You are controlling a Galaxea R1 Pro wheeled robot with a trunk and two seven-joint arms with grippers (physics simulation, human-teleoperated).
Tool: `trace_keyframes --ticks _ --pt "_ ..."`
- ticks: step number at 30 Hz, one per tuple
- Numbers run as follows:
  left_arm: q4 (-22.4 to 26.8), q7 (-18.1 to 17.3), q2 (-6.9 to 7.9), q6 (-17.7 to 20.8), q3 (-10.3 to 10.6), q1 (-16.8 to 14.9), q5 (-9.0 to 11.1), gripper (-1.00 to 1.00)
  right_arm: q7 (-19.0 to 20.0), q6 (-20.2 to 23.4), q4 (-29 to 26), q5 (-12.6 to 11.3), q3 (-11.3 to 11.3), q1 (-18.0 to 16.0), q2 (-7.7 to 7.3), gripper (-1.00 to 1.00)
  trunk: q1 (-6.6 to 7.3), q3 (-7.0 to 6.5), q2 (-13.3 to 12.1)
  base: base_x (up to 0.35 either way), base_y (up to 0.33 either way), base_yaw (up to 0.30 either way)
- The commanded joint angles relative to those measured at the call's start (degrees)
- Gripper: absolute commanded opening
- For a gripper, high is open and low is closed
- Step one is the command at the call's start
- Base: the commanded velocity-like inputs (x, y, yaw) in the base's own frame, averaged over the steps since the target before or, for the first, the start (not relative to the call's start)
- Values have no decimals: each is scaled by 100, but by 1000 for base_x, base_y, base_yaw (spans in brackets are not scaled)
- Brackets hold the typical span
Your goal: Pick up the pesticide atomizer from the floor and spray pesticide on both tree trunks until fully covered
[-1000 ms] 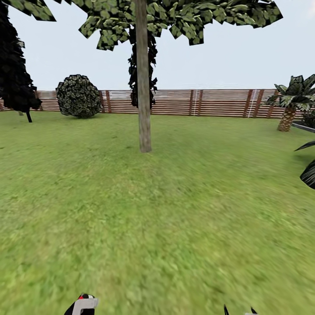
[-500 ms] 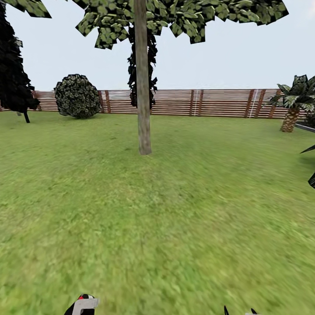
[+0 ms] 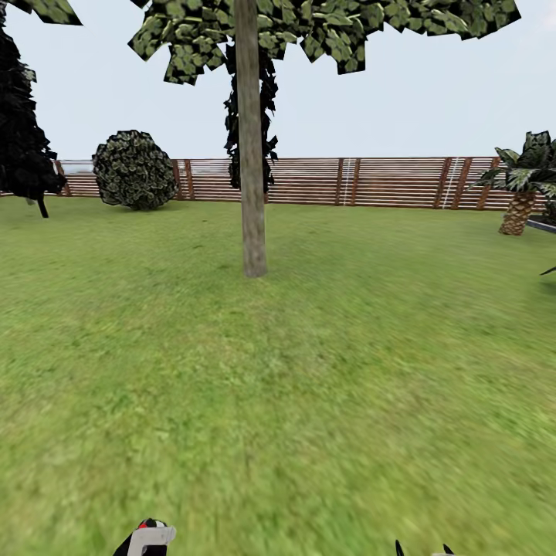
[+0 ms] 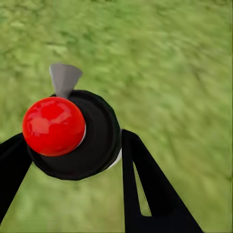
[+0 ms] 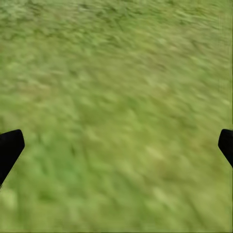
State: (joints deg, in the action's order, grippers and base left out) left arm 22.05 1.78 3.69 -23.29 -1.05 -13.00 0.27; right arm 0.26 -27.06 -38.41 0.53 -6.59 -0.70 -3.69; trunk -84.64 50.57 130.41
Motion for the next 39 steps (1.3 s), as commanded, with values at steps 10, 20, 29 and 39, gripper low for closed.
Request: trace_keyframes --ticks 10,20,29,39 --pt "1 -3 0 0 0 0 0 -100 0 0 -2 -3 0 0 0 100 0 0 0 340 0 0" --pt "5 -3 0 -1 0 0 0 -100 0 0 -9 -9 0 0 0 100 0 0 0 340 0 0" --pt "6 -2 0 0 0 0 0 -100 0 1 -9 -6 0 0 0 100 0 0 0 340 0 0" --pt "1 -2 0 0 0 0 0 -100 0 3 0 0 0 0 0 100 0 0 0 340 0 0"
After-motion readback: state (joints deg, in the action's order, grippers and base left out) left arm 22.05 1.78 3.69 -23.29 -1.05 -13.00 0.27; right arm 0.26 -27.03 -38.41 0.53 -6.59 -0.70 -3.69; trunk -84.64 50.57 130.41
